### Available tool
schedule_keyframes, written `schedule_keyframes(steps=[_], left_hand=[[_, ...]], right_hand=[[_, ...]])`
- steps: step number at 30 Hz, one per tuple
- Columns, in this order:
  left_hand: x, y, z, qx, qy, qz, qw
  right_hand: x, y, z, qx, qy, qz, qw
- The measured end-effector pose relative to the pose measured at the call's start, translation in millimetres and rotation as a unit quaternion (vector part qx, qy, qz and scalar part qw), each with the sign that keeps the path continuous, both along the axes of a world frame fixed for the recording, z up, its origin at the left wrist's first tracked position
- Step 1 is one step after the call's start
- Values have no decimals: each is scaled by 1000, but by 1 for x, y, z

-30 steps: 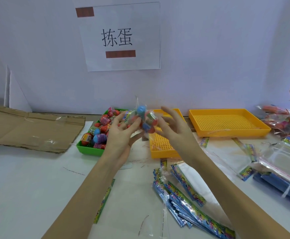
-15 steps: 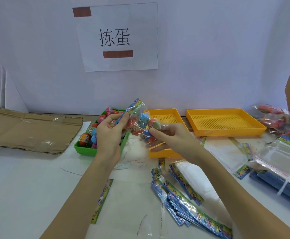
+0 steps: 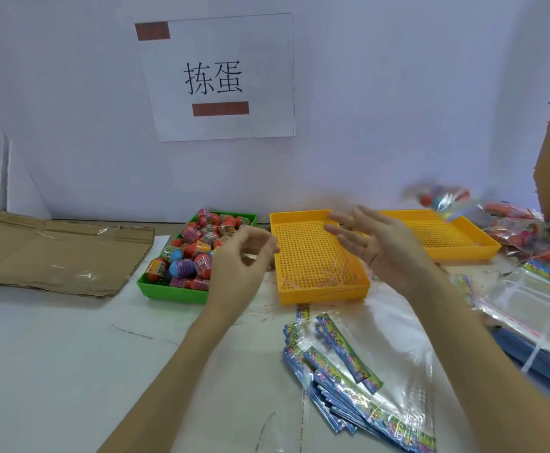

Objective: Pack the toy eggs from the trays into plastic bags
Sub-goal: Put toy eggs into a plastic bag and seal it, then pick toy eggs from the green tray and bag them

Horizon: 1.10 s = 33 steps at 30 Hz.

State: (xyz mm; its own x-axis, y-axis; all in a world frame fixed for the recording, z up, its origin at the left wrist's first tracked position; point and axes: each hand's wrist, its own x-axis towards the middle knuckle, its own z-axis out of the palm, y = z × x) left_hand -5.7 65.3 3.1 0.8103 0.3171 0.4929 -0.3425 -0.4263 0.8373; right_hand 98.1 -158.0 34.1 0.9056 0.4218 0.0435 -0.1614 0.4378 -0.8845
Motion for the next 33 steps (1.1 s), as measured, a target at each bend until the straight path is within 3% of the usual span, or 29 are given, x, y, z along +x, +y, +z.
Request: schedule_keyframes(steps=[2, 4, 6, 11, 16, 21, 24, 26, 30, 33], left_hand=[[-4, -15, -5, 137, -30, -37, 989], [-8, -31, -10, 284, -83, -101, 950], [-12, -47, -14, 370, -96, -188, 905], [-22, -61, -23, 463, -19, -278, 841], [-18, -59, -21, 477, -13, -254, 841], [-16, -51, -17, 422, -26, -219, 880], [-16, -38, -6, 258, 33, -219, 940], [-14, -26, 0, 153, 66, -209, 964], [-6, -14, 3, 12, 67, -130, 989], [-1, -10, 1, -138, 54, -63, 987]], right_hand=[[-3, 4, -4, -52, -12, -18, 998], [-6, 7, -5, -89, -28, -21, 995], [-7, 9, -6, -122, -37, -22, 992], [-11, 14, -11, -166, -38, -30, 985], [-12, 15, -11, -188, -45, -36, 980], [-12, 14, -11, -201, -46, -36, 978], [-10, 13, -9, -197, -44, -24, 979], [-9, 11, -7, -186, -45, -16, 981], [-7, 12, -4, -171, -48, 11, 984], [-9, 13, -4, -181, -71, 53, 979]])
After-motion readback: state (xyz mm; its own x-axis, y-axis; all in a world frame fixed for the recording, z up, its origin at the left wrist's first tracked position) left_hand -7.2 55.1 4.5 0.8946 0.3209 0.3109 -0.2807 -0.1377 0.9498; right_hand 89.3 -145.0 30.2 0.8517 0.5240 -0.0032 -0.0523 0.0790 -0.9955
